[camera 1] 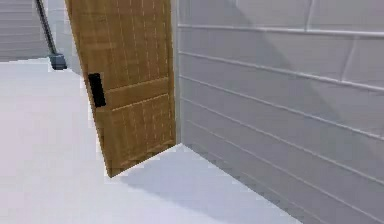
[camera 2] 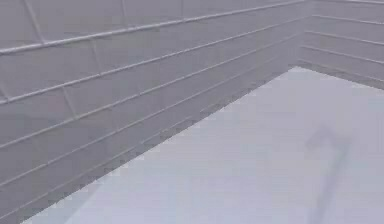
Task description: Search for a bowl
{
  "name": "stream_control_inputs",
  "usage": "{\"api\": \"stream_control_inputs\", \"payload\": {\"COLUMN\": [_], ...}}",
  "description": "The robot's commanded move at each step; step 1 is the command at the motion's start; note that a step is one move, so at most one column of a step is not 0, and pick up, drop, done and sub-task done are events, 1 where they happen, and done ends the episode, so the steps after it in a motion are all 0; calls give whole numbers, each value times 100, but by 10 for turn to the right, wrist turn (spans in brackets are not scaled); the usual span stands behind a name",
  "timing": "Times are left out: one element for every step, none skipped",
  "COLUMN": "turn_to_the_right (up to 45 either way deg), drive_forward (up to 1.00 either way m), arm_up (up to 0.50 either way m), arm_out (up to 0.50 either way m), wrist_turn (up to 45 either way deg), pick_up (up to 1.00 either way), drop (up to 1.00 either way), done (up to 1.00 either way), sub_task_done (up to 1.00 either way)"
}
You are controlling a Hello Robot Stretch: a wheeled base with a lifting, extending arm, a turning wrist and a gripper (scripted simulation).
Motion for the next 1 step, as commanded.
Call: {"api": "stream_control_inputs", "payload": {"turn_to_the_right": [-360], "drive_forward": [0], "arm_up": [0], "arm_out": [0], "wrist_turn": [0], "pick_up": [0], "drop": [0], "done": [0], "sub_task_done": [0]}}
